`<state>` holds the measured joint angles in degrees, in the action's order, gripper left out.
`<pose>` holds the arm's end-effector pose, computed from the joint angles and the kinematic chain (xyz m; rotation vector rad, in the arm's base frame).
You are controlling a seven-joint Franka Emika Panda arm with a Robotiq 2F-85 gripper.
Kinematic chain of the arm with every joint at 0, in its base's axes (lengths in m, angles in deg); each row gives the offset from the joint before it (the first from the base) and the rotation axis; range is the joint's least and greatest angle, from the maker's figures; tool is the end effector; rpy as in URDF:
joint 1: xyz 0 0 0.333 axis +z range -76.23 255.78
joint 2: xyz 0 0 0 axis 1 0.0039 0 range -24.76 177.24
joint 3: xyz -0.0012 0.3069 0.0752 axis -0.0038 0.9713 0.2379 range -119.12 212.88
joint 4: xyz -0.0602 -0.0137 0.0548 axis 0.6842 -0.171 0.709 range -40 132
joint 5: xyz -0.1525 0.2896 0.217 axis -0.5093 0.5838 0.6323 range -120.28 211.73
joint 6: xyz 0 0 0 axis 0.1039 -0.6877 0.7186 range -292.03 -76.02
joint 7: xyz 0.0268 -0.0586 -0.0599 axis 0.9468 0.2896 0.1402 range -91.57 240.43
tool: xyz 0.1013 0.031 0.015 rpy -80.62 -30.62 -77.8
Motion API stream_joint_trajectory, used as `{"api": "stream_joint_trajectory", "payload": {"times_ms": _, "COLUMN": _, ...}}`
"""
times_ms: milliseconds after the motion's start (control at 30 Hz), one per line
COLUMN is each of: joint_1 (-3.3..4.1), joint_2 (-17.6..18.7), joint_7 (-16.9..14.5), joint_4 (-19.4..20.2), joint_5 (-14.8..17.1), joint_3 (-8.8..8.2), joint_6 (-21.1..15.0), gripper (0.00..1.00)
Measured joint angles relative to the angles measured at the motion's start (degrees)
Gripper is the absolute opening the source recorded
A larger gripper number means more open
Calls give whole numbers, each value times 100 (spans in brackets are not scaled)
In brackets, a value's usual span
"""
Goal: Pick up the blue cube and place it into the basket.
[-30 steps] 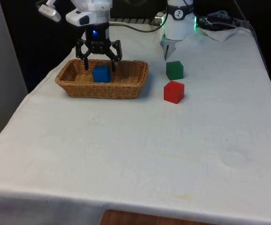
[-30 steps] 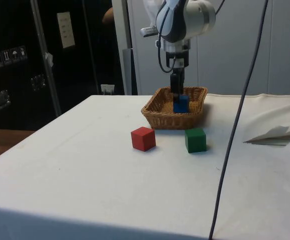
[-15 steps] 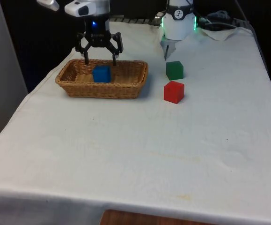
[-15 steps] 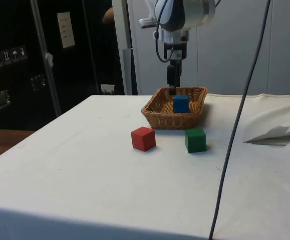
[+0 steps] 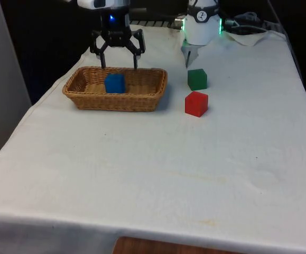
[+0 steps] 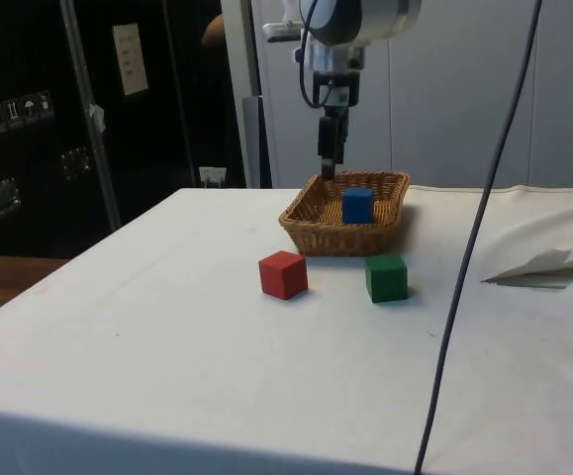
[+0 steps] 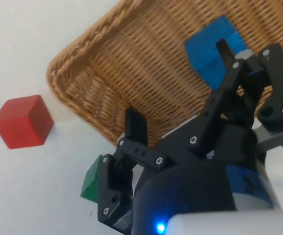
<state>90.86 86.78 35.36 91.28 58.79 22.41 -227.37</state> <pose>0.4743 -0.2128 0.2661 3.1210 0.1422 0.1739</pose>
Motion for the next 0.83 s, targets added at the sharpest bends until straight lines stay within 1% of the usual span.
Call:
{"api": "stream_joint_trajectory", "payload": {"times_ms": 167, "joint_1": 29, "joint_2": -115, "joint_7": 126, "joint_4": 0, "joint_5": -40, "joint_3": 97, "joint_6": 46, "gripper": 100}}
{"api": "stream_joint_trajectory", "payload": {"times_ms": 267, "joint_1": 40, "joint_2": -189, "joint_7": 258, "joint_4": 0, "joint_5": -115, "joint_3": 166, "joint_6": 74, "gripper": 100}}
{"api": "stream_joint_trajectory", "payload": {"times_ms": 300, "joint_1": 40, "joint_2": -189, "joint_7": 258, "joint_4": 0, "joint_5": -115, "joint_3": 166, "joint_6": 74, "gripper": 100}}
{"api": "stream_joint_trajectory", "payload": {"times_ms": 400, "joint_1": 52, "joint_2": -246, "joint_7": 395, "joint_4": 0, "joint_5": -178, "joint_3": 258, "joint_6": 80, "gripper": 100}}
{"api": "stream_joint_trajectory", "payload": {"times_ms": 567, "joint_1": 69, "joint_2": -258, "joint_7": 527, "joint_4": -23, "joint_5": -206, "joint_3": 390, "joint_6": 80, "gripper": 100}}
{"api": "stream_joint_trajectory", "payload": {"times_ms": 600, "joint_1": 69, "joint_2": -258, "joint_7": 527, "joint_4": -23, "joint_5": -206, "joint_3": 390, "joint_6": 80, "gripper": 100}}
{"api": "stream_joint_trajectory", "payload": {"times_ms": 633, "joint_1": 74, "joint_2": -264, "joint_7": 584, "joint_4": -29, "joint_5": -223, "joint_3": 441, "joint_6": 80, "gripper": 100}}
{"api": "stream_joint_trajectory", "payload": {"times_ms": 733, "joint_1": 86, "joint_2": -264, "joint_7": 710, "joint_4": -40, "joint_5": -286, "joint_3": 527, "joint_6": 80, "gripper": 100}}
{"api": "stream_joint_trajectory", "payload": {"times_ms": 767, "joint_1": 86, "joint_2": -264, "joint_7": 819, "joint_4": -52, "joint_5": -367, "joint_3": 573, "joint_6": 80, "gripper": 100}}
{"api": "stream_joint_trajectory", "payload": {"times_ms": 833, "joint_1": 92, "joint_2": -264, "joint_7": 859, "joint_4": -63, "joint_5": -395, "joint_3": 590, "joint_6": 80, "gripper": 100}}
